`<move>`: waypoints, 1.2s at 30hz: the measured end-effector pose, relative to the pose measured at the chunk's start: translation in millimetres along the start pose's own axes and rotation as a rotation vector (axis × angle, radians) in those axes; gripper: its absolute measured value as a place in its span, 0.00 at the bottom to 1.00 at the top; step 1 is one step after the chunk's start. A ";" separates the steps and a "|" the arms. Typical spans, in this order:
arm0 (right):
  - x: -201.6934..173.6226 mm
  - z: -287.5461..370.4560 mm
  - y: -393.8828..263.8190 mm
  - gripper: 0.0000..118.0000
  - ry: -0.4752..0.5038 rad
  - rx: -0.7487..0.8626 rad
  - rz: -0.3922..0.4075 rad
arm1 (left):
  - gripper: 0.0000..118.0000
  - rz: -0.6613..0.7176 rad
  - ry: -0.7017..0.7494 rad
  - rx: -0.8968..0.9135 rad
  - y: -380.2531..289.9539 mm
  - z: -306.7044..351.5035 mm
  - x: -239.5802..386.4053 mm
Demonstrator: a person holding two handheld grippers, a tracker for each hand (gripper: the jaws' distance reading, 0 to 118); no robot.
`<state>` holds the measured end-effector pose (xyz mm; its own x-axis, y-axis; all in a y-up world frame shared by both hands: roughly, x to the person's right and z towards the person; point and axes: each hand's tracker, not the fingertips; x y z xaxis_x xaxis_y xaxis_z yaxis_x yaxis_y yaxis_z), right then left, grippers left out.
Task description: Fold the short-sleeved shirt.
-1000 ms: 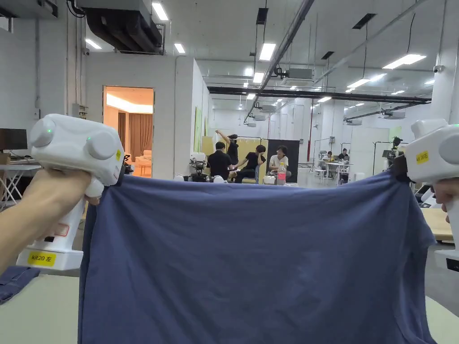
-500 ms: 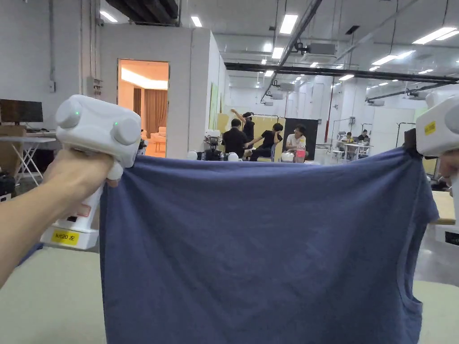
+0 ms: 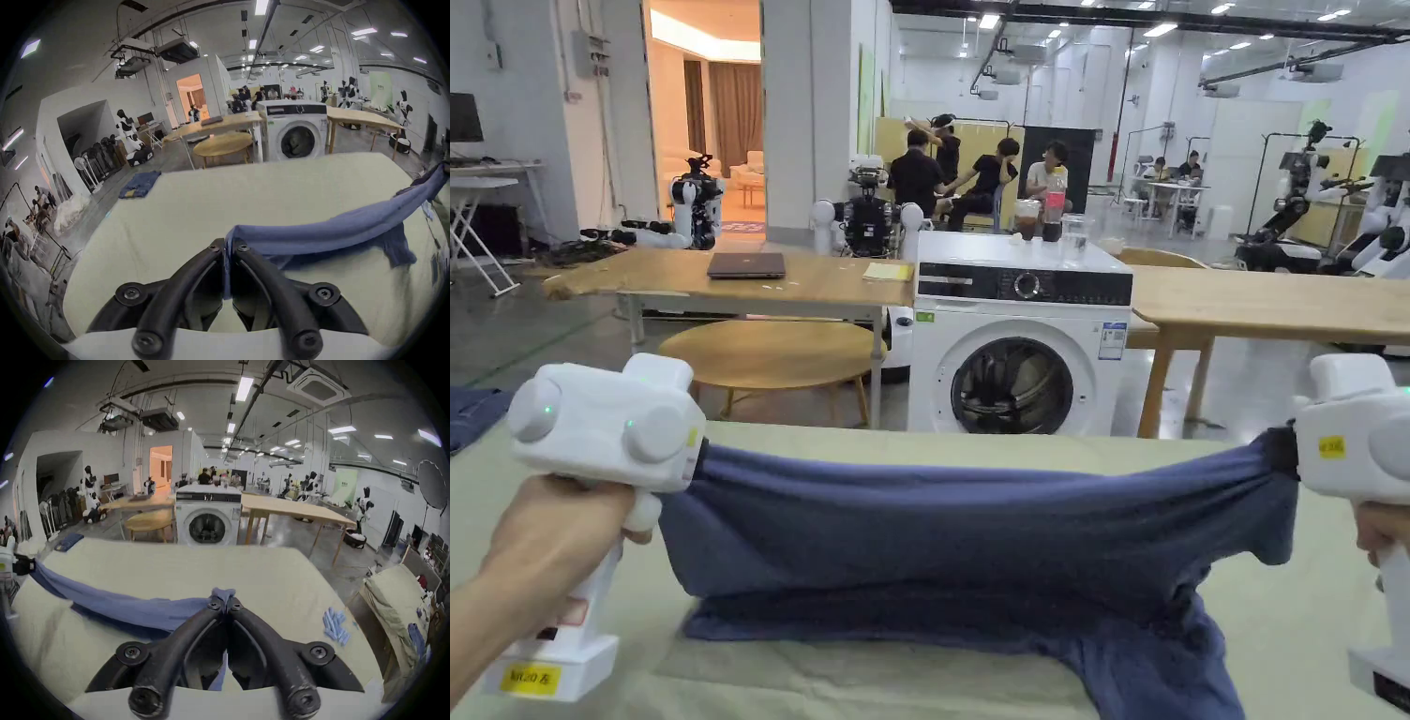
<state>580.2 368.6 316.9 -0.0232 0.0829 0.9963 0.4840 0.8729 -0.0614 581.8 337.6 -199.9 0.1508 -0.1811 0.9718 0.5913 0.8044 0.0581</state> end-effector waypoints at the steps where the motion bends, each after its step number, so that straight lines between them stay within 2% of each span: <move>1: 2.0 8.6 -19.4 0.00 0.016 -0.003 -0.003 | 0.00 -0.026 -0.007 -0.026 -17.4 6.6 -1.2; 5: 8.3 46.7 -90.2 0.00 0.049 -0.042 -0.024 | 0.00 -0.038 -0.040 -0.057 -87.5 32.4 -3.8; 7: 10.3 69.0 -127.0 0.00 0.073 -0.083 -0.064 | 0.00 -0.048 -0.046 -0.074 -123.7 47.3 -5.3; 11: 11.6 114.4 -196.8 0.00 0.107 -0.110 -0.064 | 0.00 0.032 -0.108 -0.119 -197.0 83.8 -18.0; 14: 12.3 145.4 -243.6 0.00 0.104 -0.143 -0.066 | 0.00 0.023 -0.128 -0.126 -248.3 110.1 -27.6; 17: 19.7 180.3 -281.7 0.00 0.120 -0.142 -0.148 | 0.00 0.075 -0.134 -0.116 -285.8 138.8 -41.1; 19: 24.6 202.3 -303.5 0.00 0.127 -0.148 -0.153 | 0.00 0.102 -0.160 -0.140 -302.7 153.2 -51.4; 23: 32.6 237.9 -339.0 0.00 0.133 -0.173 -0.183 | 0.00 0.126 -0.191 -0.158 -331.1 183.3 -61.8; 27: 40.3 259.5 -357.3 0.00 0.134 -0.192 -0.156 | 0.00 0.116 -0.202 -0.173 -350.6 209.5 -65.9; 34: 53.1 249.7 -368.3 0.00 0.124 -0.215 -0.166 | 0.00 0.111 -0.212 -0.209 -373.3 216.4 -59.0; 36: 50.2 245.2 -371.5 0.00 0.124 -0.225 -0.147 | 0.00 0.120 -0.214 -0.219 -375.8 210.8 -57.3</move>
<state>184.7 166.4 374.9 -0.0073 -0.1080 0.9941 0.6654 0.7416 0.0855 183.9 164.9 -229.3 0.0739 0.0493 0.9960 0.7394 0.6675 -0.0879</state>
